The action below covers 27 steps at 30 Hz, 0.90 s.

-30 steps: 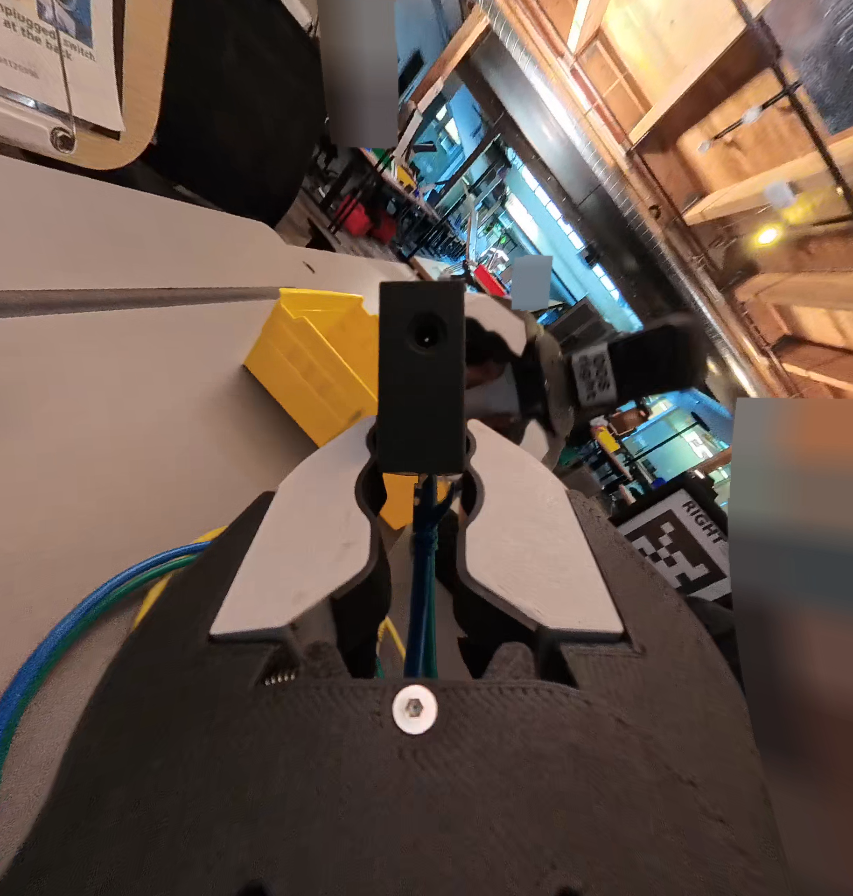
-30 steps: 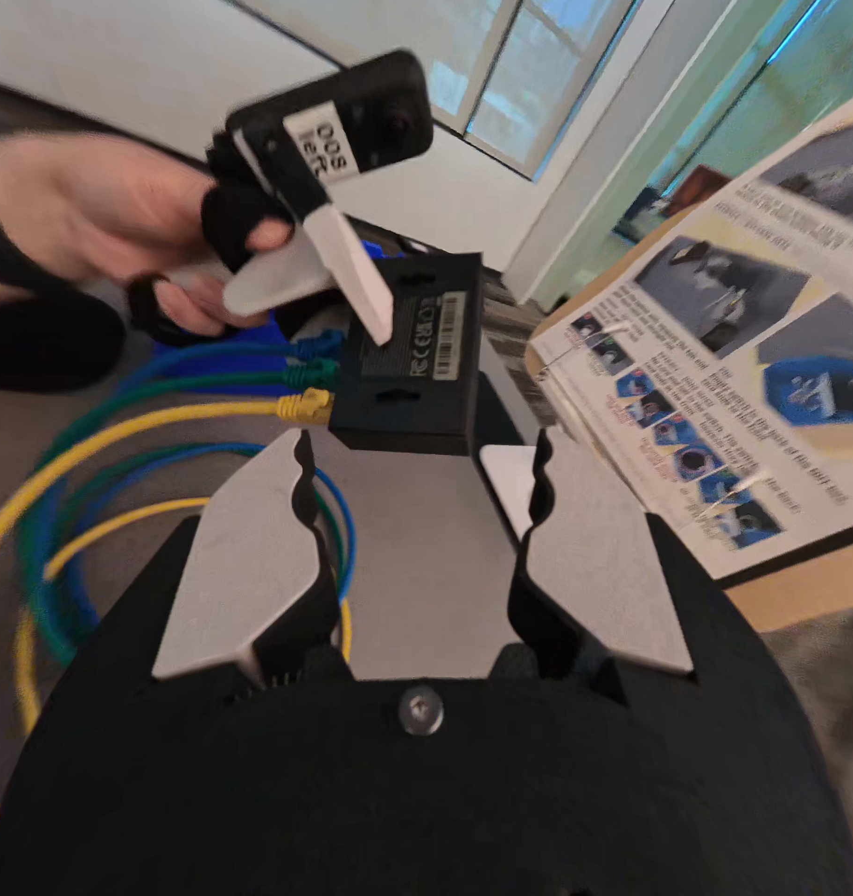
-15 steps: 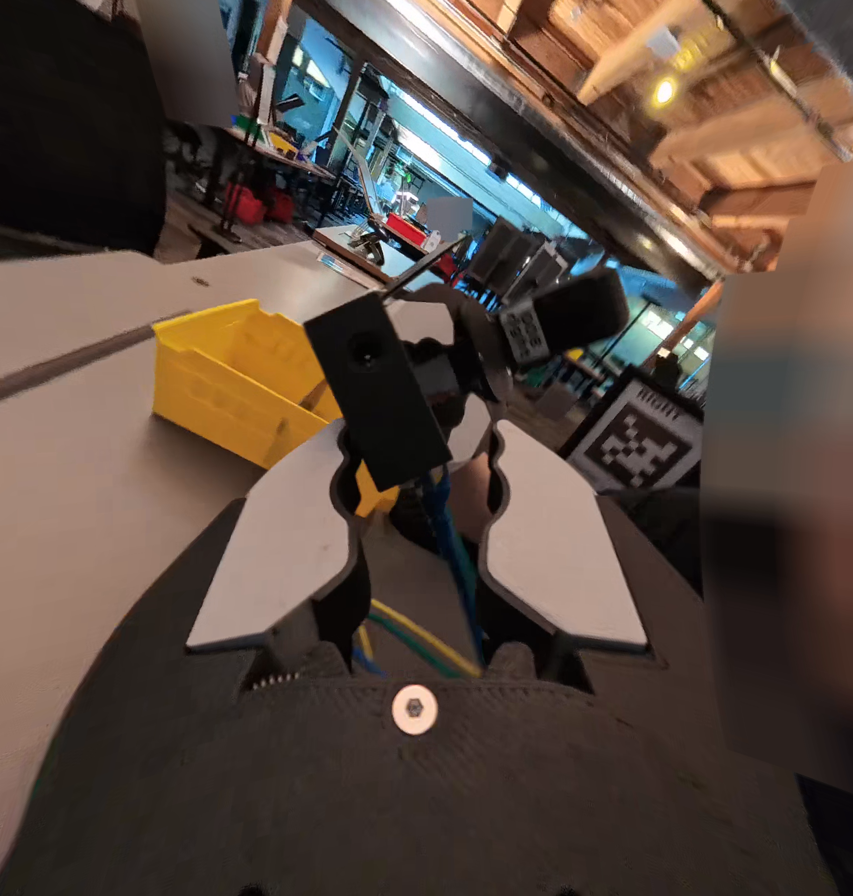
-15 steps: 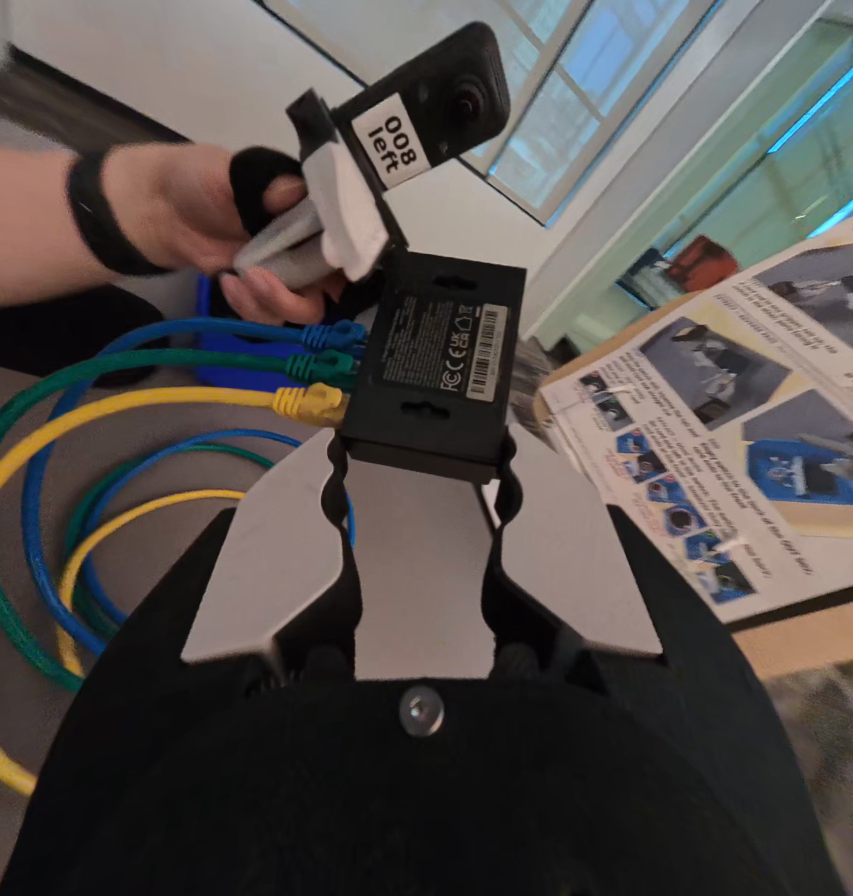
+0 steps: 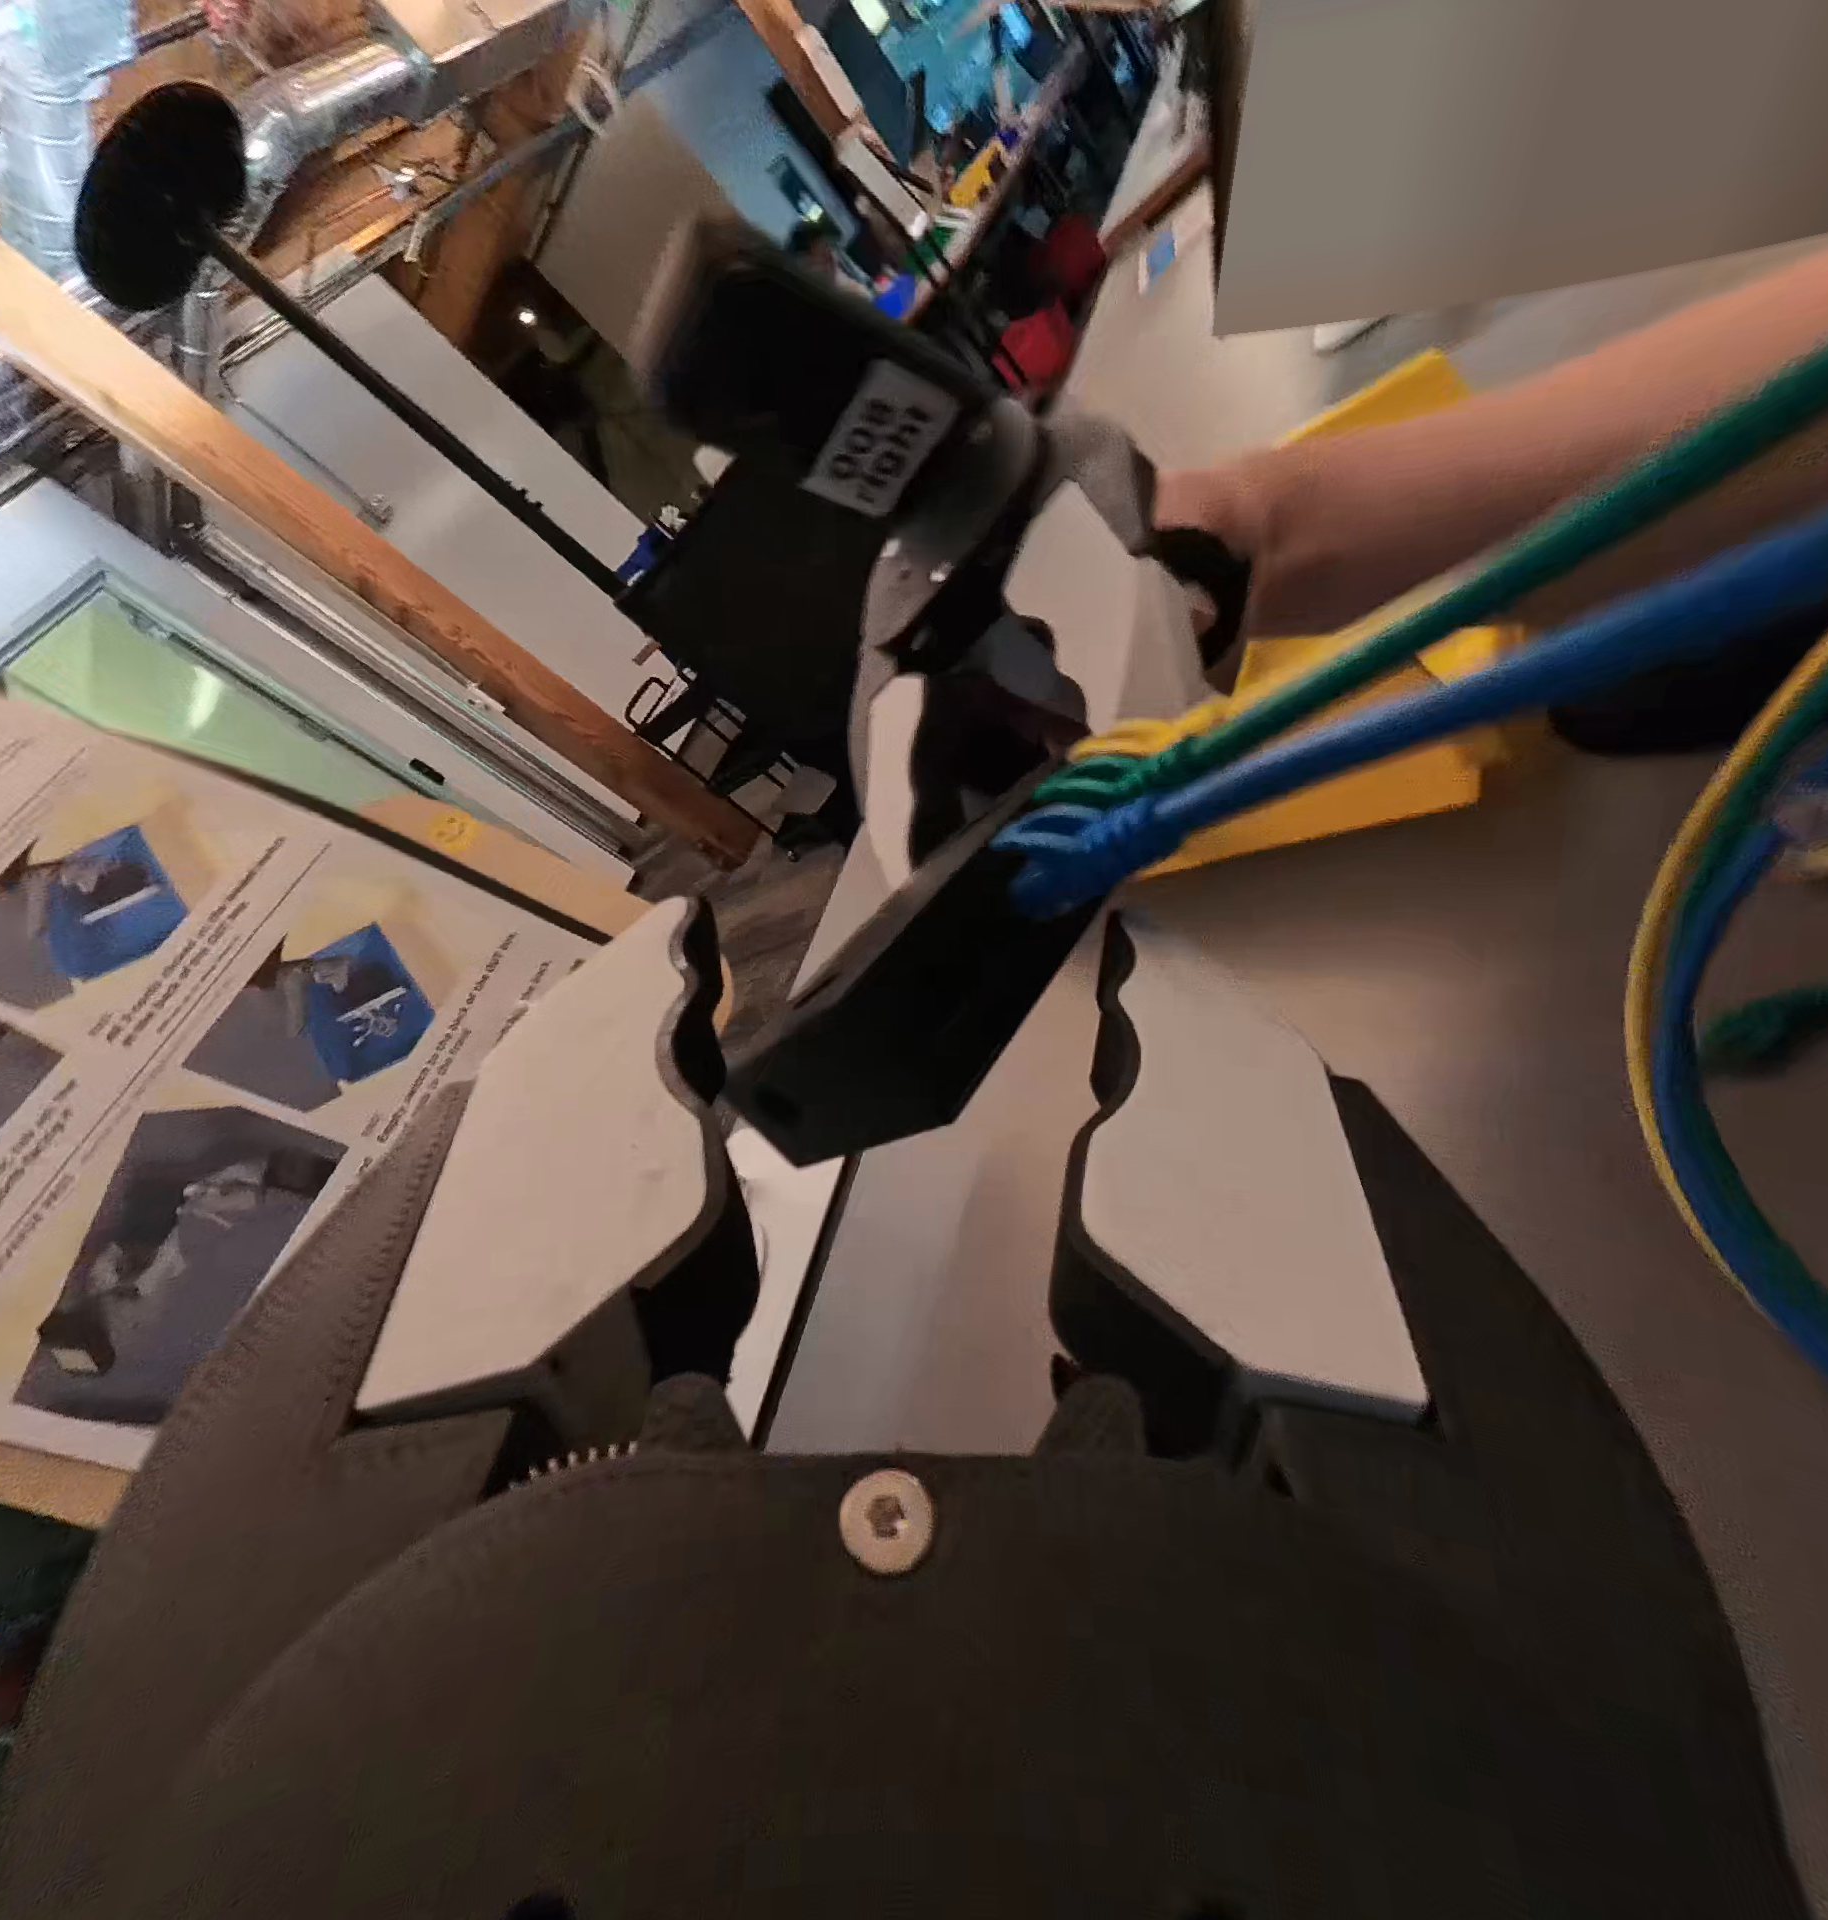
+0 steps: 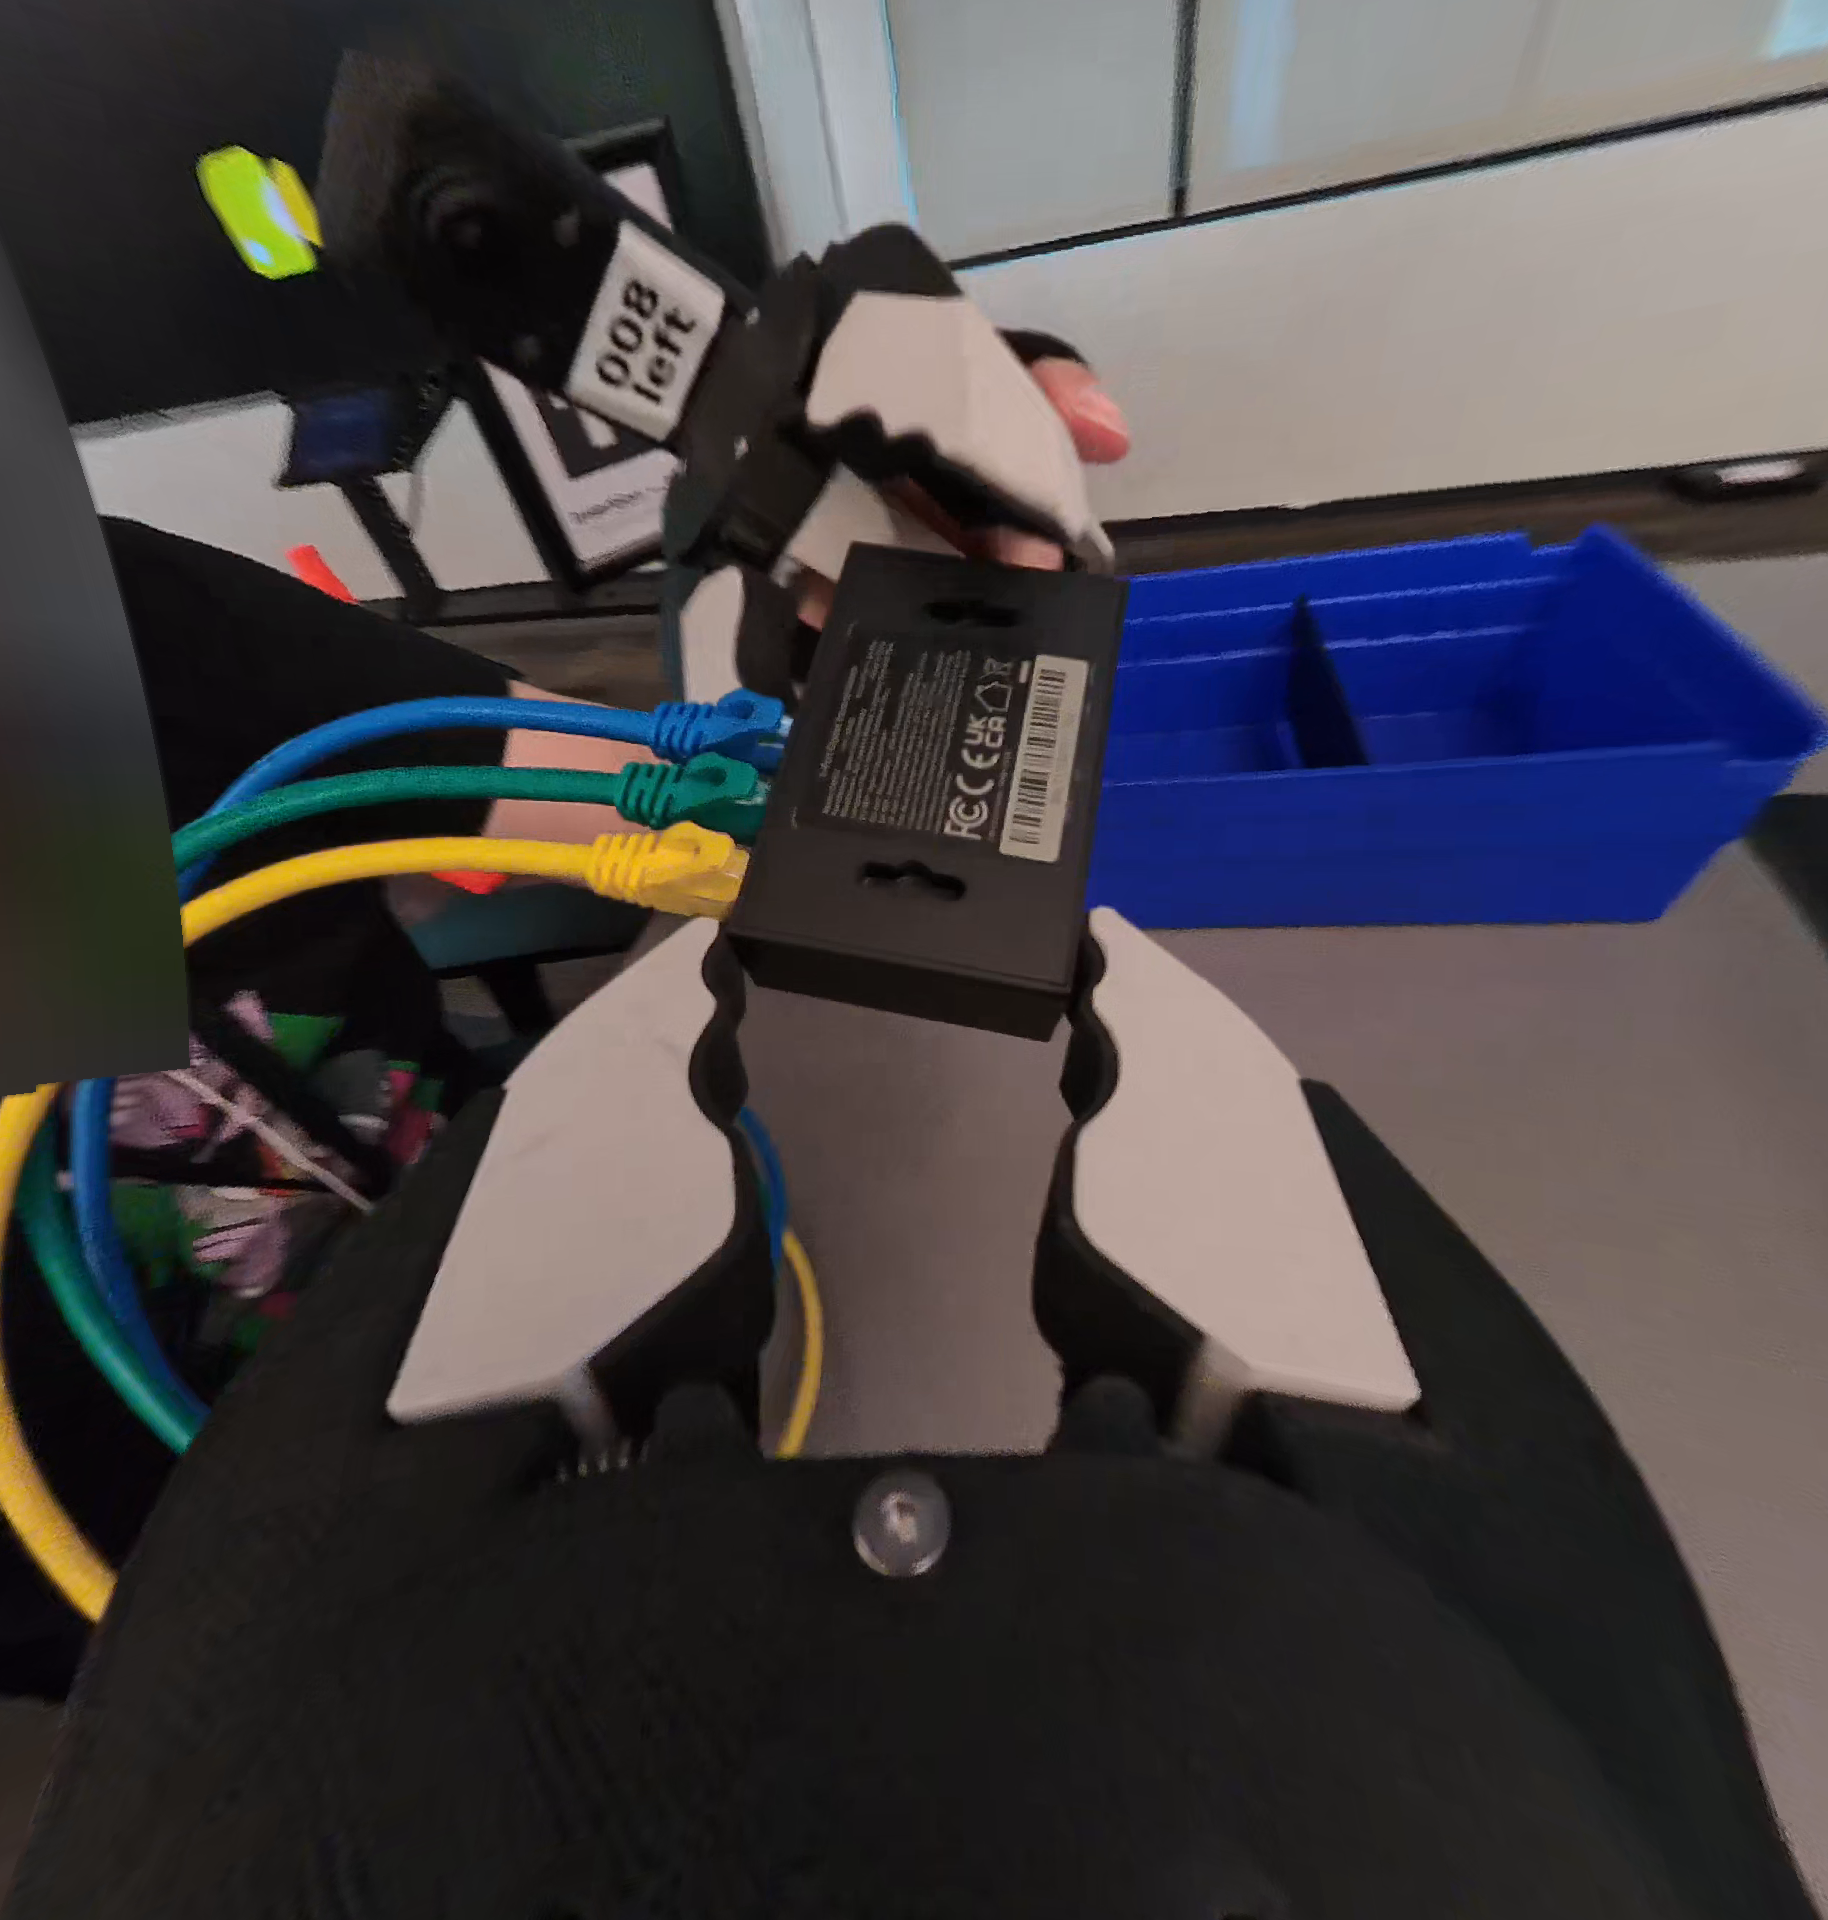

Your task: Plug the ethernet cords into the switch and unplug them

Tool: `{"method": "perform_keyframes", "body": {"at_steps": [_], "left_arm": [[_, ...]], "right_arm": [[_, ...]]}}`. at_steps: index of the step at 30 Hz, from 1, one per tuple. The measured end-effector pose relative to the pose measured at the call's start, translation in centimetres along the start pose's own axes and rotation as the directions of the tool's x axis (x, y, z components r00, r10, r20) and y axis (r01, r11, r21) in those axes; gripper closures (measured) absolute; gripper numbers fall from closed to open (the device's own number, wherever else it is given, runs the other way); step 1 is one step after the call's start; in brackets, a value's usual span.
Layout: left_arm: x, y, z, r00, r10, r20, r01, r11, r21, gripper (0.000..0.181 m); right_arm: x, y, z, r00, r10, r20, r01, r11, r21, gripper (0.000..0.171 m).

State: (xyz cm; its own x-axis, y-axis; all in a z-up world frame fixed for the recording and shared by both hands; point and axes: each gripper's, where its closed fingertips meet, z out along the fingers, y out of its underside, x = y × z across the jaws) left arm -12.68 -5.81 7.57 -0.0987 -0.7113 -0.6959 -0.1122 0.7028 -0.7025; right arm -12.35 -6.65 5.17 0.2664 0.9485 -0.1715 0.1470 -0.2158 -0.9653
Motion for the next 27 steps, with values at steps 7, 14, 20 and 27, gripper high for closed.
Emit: {"method": "perform_keyframes", "body": {"at_steps": [7, 14, 20, 27], "left_arm": [[3.0, 0.8, 1.5, 0.957, 0.288, -0.037, -0.290, 0.955, -0.063, 0.140], [5.6, 0.1, 2.2, 0.929, 0.346, -0.132, -0.353, 0.935, -0.037, 0.153], [1.4, 3.6, 1.1, 0.900, 0.434, -0.045, -0.429, 0.863, -0.265, 0.152], [-4.4, 8.6, -3.2, 0.844, 0.537, 0.012, -0.426, 0.683, -0.594, 0.151]], "right_arm": [[-2.5, 1.8, 0.1, 0.948, 0.189, 0.257, -0.172, 0.981, -0.087, 0.111], [-3.9, 3.1, -0.7, 0.898, 0.226, 0.378, -0.182, 0.972, -0.150, 0.110], [1.8, 0.9, -2.4, 0.987, 0.157, 0.035, -0.158, 0.987, 0.021, 0.106], [0.4, -9.0, -9.4, 0.809, -0.239, -0.537, 0.410, 0.884, 0.225, 0.129]]}}
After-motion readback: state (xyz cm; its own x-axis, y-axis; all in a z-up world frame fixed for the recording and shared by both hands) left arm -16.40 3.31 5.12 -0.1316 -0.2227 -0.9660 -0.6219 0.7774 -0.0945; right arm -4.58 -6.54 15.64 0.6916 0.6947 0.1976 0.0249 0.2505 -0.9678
